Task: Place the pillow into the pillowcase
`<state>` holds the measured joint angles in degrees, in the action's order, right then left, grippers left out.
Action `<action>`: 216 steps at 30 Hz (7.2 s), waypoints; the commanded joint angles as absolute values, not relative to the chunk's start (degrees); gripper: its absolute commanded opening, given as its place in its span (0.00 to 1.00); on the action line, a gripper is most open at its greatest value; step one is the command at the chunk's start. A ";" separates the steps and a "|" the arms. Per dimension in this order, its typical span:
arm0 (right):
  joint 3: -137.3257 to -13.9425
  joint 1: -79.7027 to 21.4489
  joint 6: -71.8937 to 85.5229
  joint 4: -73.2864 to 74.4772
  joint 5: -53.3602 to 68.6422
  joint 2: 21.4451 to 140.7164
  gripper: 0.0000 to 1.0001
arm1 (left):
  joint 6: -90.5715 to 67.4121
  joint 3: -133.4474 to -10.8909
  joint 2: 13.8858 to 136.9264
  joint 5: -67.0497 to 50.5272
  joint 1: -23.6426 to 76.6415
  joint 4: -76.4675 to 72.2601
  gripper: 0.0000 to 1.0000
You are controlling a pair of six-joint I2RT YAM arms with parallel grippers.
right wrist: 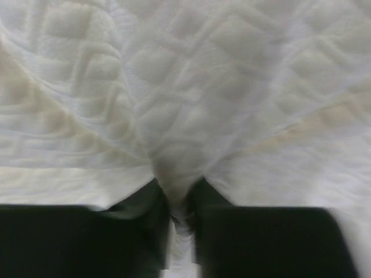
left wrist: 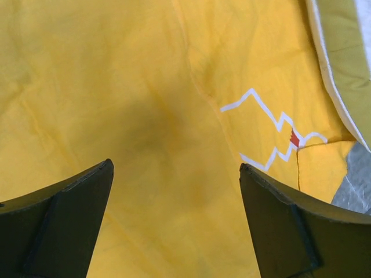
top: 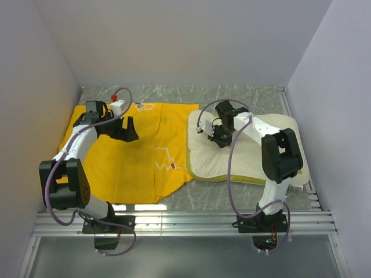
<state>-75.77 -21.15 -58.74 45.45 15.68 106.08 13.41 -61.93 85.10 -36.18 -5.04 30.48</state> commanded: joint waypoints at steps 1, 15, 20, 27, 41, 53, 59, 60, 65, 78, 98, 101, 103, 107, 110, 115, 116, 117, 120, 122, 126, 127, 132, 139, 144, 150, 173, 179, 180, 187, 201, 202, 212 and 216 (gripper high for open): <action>-74.80 -21.97 -58.19 49.39 15.47 107.40 0.00 | 7.93 -60.12 83.23 -29.11 -1.34 26.64 0.92; -73.83 -13.62 -51.07 50.80 27.77 90.88 0.00 | -2.81 -62.14 92.36 -1.06 18.88 20.92 0.55; -73.48 -13.71 -50.28 51.07 29.00 90.44 0.00 | -3.51 -62.84 95.36 4.21 22.76 21.97 0.58; -73.65 -15.20 -44.74 46.94 28.83 93.07 0.00 | -4.22 -65.04 99.14 11.15 27.33 22.59 0.64; -73.65 -23.99 -30.85 40.95 16.27 108.54 0.00 | -3.43 -66.54 103.46 21.26 27.95 23.82 0.55; -72.16 -23.99 -31.02 41.40 16.70 108.81 0.00 | -1.23 -63.45 95.98 21.28 25.23 24.69 0.14; -74.52 -23.73 -32.34 42.98 22.22 102.84 0.00 | -1.67 -64.42 91.07 8.19 23.47 27.33 0.00; -75.40 -23.56 -31.56 43.33 23.11 101.61 0.00 | -1.32 -64.34 90.36 6.26 23.47 27.94 0.00; -80.68 -23.47 -22.27 34.50 25.40 92.12 0.00 | -1.05 -62.67 86.32 0.53 23.38 30.23 0.00; -77.18 -29.88 -2.82 15.23 11.17 93.16 0.00 | -4.65 -67.32 82.44 -5.17 21.54 32.78 0.00; -65.83 -36.74 -22.29 23.50 31.27 89.83 0.00 | -5.63 -67.41 77.79 -8.17 18.63 32.52 0.00; -66.79 -37.18 -32.49 32.99 35.58 88.94 0.00 | -5.01 -66.54 76.91 -9.57 18.46 32.17 0.00; -69.50 -38.14 -40.46 38.29 36.82 90.26 0.00 | -4.75 -66.01 76.29 -10.80 18.46 31.91 0.00; -73.65 -41.74 -51.23 50.43 32.01 95.78 0.00 | -3.70 -65.65 75.59 -13.61 18.46 32.17 0.00; -75.84 -42.89 -53.43 50.19 27.35 98.60 0.00 | -2.99 -64.78 75.15 -15.38 18.46 32.61 0.00; -85.49 -41.93 -55.19 53.26 24.17 105.11 0.00 | -1.94 -61.80 73.22 -17.22 18.46 32.43 0.00; -86.82 -41.66 -55.28 54.04 24.00 105.90 0.00 | -1.76 -61.27 72.78 -17.40 18.46 32.17 0.00; -88.23 -41.40 -55.46 54.66 23.82 107.65 0.00 | -1.67 -60.82 72.51 -17.75 18.46 32.26 0.00; -96.47 -40.43 -55.98 58.26 24.00 111.25 0.00 | -0.97 -58.89 71.63 -18.28 18.46 32.43 0.00; -99.13 -40.43 -56.95 60.19 23.47 113.19 0.00 | -0.62 -57.66 71.28 -19.24 18.46 32.61 0.00; -107.55 -40.69 -58.53 64.76 23.47 117.59 0.00 | 1.67 -57.57 71.80 -20.12 18.54 33.13 0.00; -109.06 -40.61 -59.06 65.99 23.47 118.73 0.00 | 2.02 -57.92 72.15 -20.21 18.46 33.40 0.00; -109.09 -40.61 -62.57 67.07 19.87 119.27 0.00 | 4.83 -59.32 72.60 -22.05 18.46 35.33 0.00; -111.82 -42.10 -66.35 72.34 19.95 122.35 0.00 | 4.92 -60.90 71.28 -20.40 18.28 36.30 0.00; -95.47 -44.47 -69.60 65.74 18.02 113.74 0.00 | 3.25 -63.80 71.72 -22.32 17.93 36.38 0.00; -96.31 -45.61 -70.48 66.44 17.31 113.37 0.00 | 4.04 -65.40 72.51 -27.76 17.93 38.14 0.00; -124.84 -34.64 -54.95 63.49 25.66 125.08 0.00 | 11.16 -59.15 70.93 -38.15 18.81 47.55 0.00; -111.64 -32.52 -43.09 50.91 31.10 120.85 0.00 | 9.49 -58.45 70.23 -37.70 17.49 44.49 0.00; -110.75 -32.61 -41.41 49.67 31.37 120.94 0.00 | 9.06 -58.27 70.05 -37.71 17.40 43.52 0.00; -109.16 -33.13 -22.88 37.72 29.54 123.48 0.00 | 7.47 -59.15 72.33 -40.42 17.93 40.78 0.00; -102.13 -37.00 11.41 23.30 5.55 122.25 0.00 | 18.18 -64.33 71.63 -56.85 18.02 49.03 0.00; -102.13 -36.83 12.56 23.12 4.93 123.30 0.00 | 19.24 -65.21 71.98 -57.82 18.02 50.35 0.00; -100.10 -36.21 26.18 17.31 18.36 124.36 0.00 | 14.00 -63.20 73.04 -58.46 18.10 41.51 0.09; -99.93 -37.79 29.17 16.52 20.31 123.93 0.00 | 0.37 -59.68 69.87 -50.37 18.37 21.58 0.07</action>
<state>-100.05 -36.62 21.76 23.66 17.30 124.55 10.07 -61.17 73.23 -51.24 17.50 35.73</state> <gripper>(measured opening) 0.029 0.077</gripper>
